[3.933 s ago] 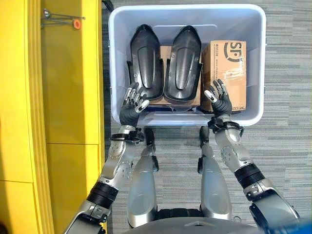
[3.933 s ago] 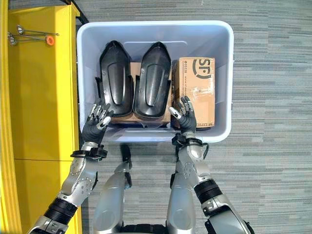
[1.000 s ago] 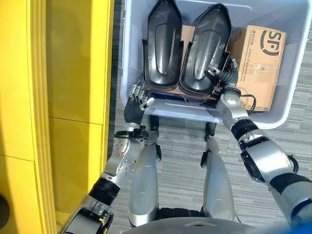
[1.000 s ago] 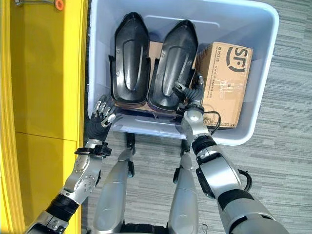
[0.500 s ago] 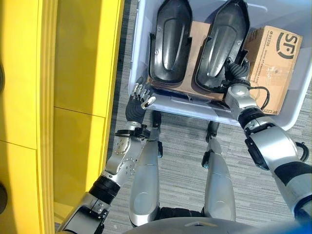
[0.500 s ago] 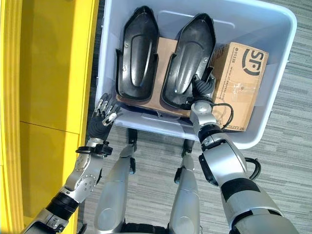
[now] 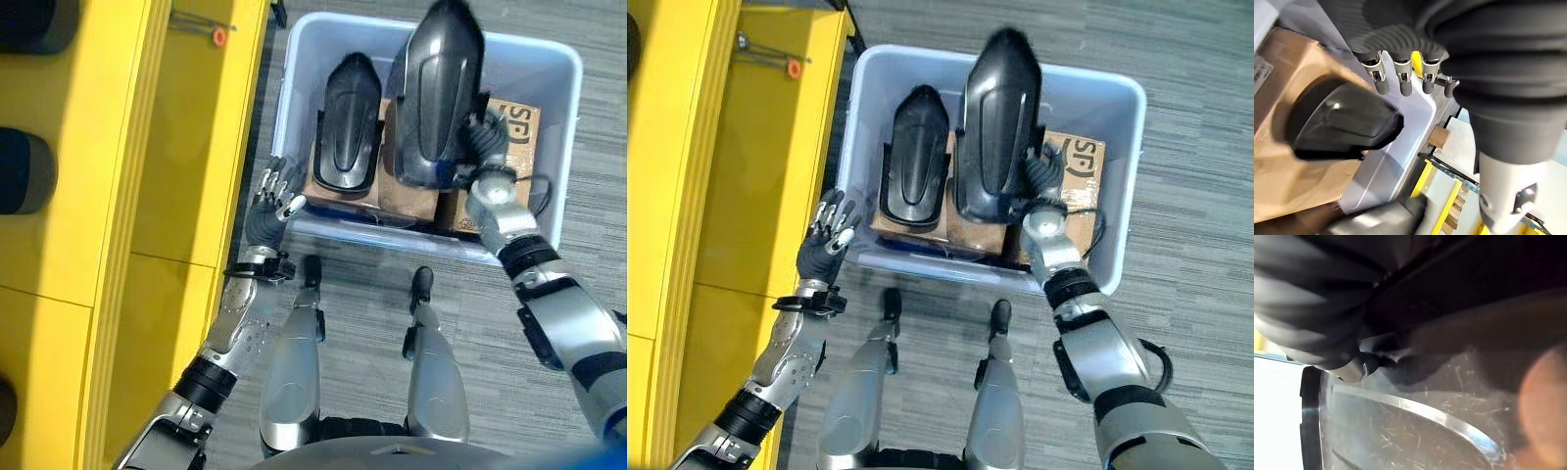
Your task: Move parts from the plastic box to the shelf.
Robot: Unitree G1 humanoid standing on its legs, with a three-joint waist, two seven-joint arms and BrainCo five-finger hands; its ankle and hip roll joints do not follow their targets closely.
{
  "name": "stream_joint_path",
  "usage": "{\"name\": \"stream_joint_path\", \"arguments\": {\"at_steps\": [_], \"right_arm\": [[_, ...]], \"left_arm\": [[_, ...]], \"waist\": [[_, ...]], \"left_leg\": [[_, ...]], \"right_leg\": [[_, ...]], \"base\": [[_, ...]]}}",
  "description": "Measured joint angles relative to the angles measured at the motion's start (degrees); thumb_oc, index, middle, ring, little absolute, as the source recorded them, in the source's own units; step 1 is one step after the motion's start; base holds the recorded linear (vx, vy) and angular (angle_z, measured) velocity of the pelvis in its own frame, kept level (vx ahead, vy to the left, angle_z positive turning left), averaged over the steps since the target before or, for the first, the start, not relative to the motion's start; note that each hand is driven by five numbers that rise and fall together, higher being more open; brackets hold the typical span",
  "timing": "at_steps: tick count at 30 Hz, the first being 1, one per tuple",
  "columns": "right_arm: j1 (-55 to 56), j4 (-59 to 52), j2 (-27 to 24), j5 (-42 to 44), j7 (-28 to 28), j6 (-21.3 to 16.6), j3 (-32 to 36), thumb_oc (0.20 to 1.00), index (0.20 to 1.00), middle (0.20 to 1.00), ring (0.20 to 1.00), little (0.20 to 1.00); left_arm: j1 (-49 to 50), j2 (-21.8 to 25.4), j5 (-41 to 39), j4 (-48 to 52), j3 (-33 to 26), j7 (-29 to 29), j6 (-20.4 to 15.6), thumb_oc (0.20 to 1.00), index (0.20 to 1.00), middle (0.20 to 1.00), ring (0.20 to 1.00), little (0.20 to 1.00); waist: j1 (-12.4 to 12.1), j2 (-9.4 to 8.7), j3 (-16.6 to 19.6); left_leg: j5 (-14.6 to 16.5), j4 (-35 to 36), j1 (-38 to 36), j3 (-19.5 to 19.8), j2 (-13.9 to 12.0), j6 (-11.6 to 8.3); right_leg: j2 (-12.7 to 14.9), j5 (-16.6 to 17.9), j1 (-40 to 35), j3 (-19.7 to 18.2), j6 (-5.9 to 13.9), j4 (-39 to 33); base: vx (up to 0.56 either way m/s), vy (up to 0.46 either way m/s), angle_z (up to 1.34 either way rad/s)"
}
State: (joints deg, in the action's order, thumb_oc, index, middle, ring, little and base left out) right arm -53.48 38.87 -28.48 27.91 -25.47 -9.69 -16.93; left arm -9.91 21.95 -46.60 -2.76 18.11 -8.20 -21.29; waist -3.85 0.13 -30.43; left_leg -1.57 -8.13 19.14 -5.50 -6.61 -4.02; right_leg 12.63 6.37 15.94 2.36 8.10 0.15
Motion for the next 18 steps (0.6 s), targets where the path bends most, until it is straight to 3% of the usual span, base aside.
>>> {"name": "stream_joint_path", "arguments": {"at_steps": [2,5,8,12,18], "right_arm": [[0.2,-4.9,-1.9,0.0,-0.2,-0.6,1.6,0.200,0.200,0.200,0.200,0.200],[2.6,-11.8,-4.5,-0.2,-0.3,-2.1,3.3,0.200,0.200,0.200,0.200,0.200],[6.0,-17.9,-6.0,-1.7,0.6,-3.7,5.9,0.200,0.200,0.200,0.200,0.200],[18.6,-31.1,-3.3,-1.6,3.7,-6.1,9.4,0.200,0.200,0.200,0.200,0.200],[36.3,-38.6,3.4,0.0,9.5,-7.0,12.3,0.200,0.200,0.200,0.200,0.200]], "left_arm": [[1.5,1.0,0.0,0.7,-1.4,0.8,0.5,1.000,1.000,1.000,1.000,1.000],[3.7,1.7,0.0,1.5,-3.3,1.9,0.7,1.000,1.000,1.000,1.000,1.000],[4.3,1.4,0.0,1.7,-4.8,3.0,1.1,1.000,1.000,1.000,1.000,1.000],[8.9,1.3,0.0,1.8,-8.0,4.5,1.5,1.000,1.000,1.000,1.000,1.000],[12.7,-0.5,0.2,1.8,-9.7,6.0,3.0,1.000,1.000,1.000,1.000,1.000]], "waist": [[0.6,-0.07,0.2],[1.5,-1.29,5.7],[2.3,-2.10,7.4],[3.4,-2.35,10.5],[5.0,-1.29,15.5]], "left_leg": [[-0.2,1.3,-3.1,-0.3,-0.4,-0.26],[-0.7,3.6,-3.5,-0.5,-1.0,-0.85],[-1.2,5.6,-6.0,-1.0,-1.5,-1.12],[-1.4,9.4,-11.5,-2.3,-1.7,-1.32],[-1.7,12.1,-15.6,-3.2,-1.4,-1.56]], "right_leg": [[-0.4,0.2,-3.0,0.0,-0.05,-1.2],[-1.0,0.1,-2.8,0.2,-0.17,-2.6],[-1.7,0.2,-4.7,0.2,-0.35,-3.9],[-1.8,-0.1,-8.6,0.2,-0.65,-5.4],[-1.6,-1.4,-10.9,0.0,-0.24,-5.4]], "base": [[0.07,-0.041,-0.10],[0.07,-0.035,-0.06],[0.10,-0.037,-0.05],[0.10,-0.011,-0.12],[0.09,-0.034,-0.05]]}}
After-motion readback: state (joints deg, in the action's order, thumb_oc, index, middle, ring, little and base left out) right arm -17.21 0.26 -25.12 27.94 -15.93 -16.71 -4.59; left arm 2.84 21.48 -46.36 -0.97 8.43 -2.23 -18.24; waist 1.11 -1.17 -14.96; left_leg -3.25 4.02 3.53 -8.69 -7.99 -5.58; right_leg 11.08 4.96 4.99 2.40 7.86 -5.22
